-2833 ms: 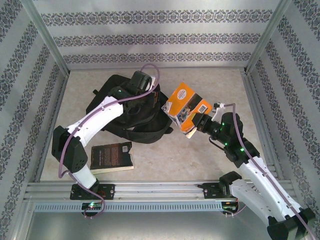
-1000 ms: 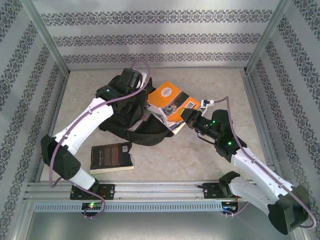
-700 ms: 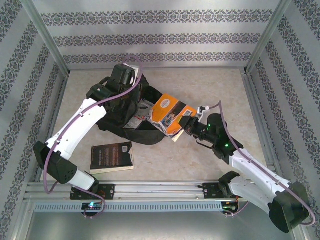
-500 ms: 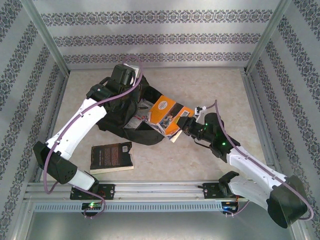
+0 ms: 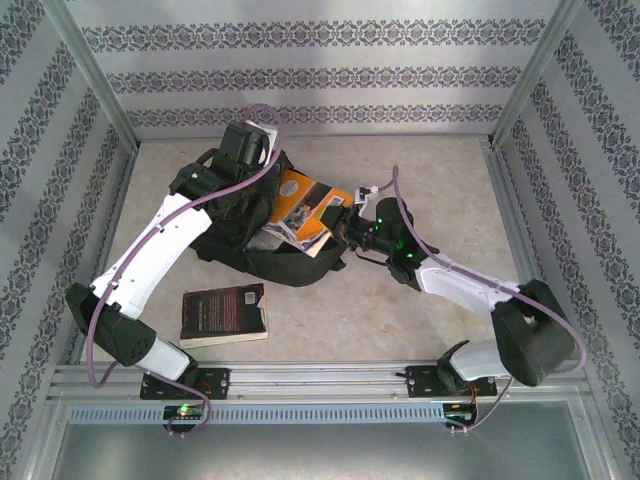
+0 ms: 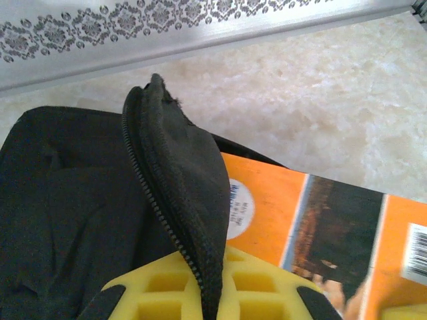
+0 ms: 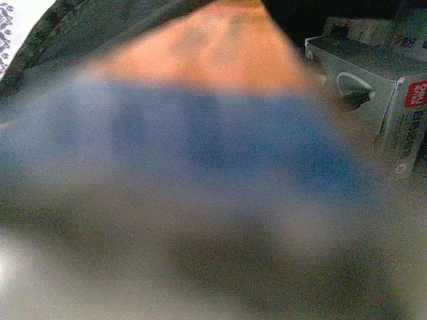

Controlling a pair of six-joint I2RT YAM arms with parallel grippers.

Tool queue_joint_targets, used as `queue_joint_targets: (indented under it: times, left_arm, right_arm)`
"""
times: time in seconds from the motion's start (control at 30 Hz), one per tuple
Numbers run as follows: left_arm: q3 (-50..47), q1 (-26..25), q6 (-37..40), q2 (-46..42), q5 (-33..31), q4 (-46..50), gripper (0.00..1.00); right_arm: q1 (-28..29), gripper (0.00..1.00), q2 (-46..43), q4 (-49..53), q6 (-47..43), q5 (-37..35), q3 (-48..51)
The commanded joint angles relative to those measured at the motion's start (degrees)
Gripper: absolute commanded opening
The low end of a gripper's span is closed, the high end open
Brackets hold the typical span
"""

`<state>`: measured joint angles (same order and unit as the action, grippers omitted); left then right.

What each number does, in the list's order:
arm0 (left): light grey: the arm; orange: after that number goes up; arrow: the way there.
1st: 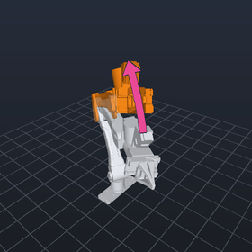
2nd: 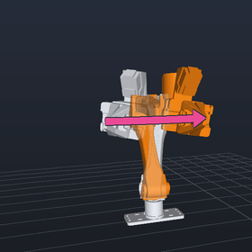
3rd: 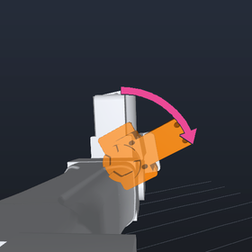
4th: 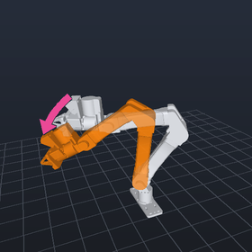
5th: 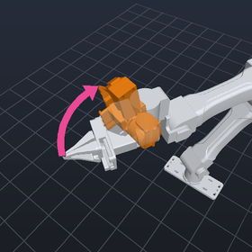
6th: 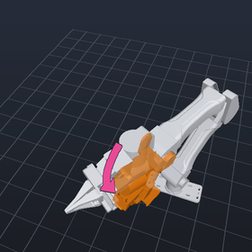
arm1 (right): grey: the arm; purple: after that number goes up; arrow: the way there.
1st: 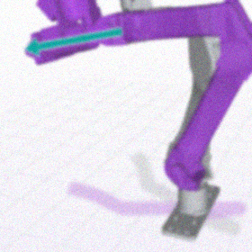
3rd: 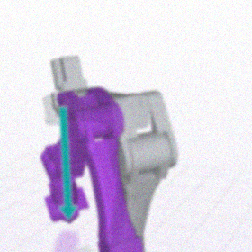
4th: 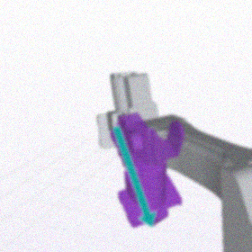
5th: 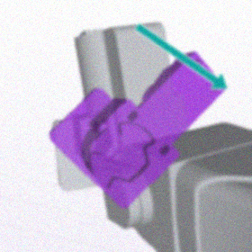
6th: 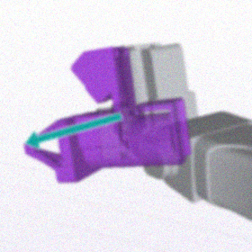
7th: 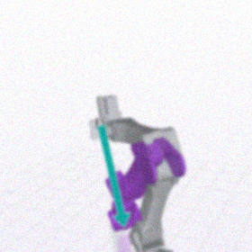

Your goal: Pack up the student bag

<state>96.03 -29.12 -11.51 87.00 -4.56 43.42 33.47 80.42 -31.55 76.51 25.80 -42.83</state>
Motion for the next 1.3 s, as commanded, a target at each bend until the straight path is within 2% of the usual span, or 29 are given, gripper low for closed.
queue_joint_targets:
  times: [0.0, 0.23, 0.37, 0.53, 0.63, 0.73, 0.83, 1.0, 1.13, 1.27]
  left_arm:
    - [4.9, 0.2, 1.6, -0.5, 1.1, -3.3, 0.0]
    - [7.9, 0.2, 2.4, 1.1, 2.6, -2.8, 0.0]
    - [7.9, 0.2, 2.5, 1.7, 3.8, -3.3, 0.0]
    - [8.3, 0.1, 2.0, 2.6, 5.8, -3.8, 0.0]
    - [8.4, 0.1, 1.5, 2.9, 6.3, -4.5, 0.0]
    - [8.6, 0.2, 1.8, 3.8, 5.3, -4.8, 0.0]
    - [9.1, 0.4, 2.9, 5.6, 4.3, -4.8, 0.0]
    - [10.5, 1.7, 2.8, 9.2, 3.9, -4.7, 0.0]
    - [10.7, 2.5, 2.1, 11.0, 4.5, -5.4, 0.0]
    - [10.6, 3.2, 1.1, 12.0, 4.9, -6.4, 0.0]
  right_arm:
    - [0.9, 0.0, 5.1, -13.2, 5.1, 2.1, -3.9]
    - [2.9, 0.0, 18.7, -19.9, 6.7, 2.0, -10.7]
    - [4.1, 0.0, 26.7, -18.6, 4.9, 3.0, -18.9]
    - [5.0, 0.0, 37.3, -11.5, 1.4, 4.4, -31.5]
    - [5.0, 0.11, 41.8, -5.0, -2.4, 3.6, -37.5]
    - [4.8, 0.31, 44.4, 0.1, -6.2, 4.2, -42.0]
    - [4.1, 0.45, 43.1, 2.5, -9.7, 5.4, -41.7]
    - [1.1, 0.62, 33.5, 1.9, -15.2, 4.3, -30.8]
    - [-1.0, 0.67, 26.6, -0.3, -16.2, 5.6, -21.8]
    - [-2.3, 0.67, 21.6, -4.3, -16.2, 7.9, -13.9]
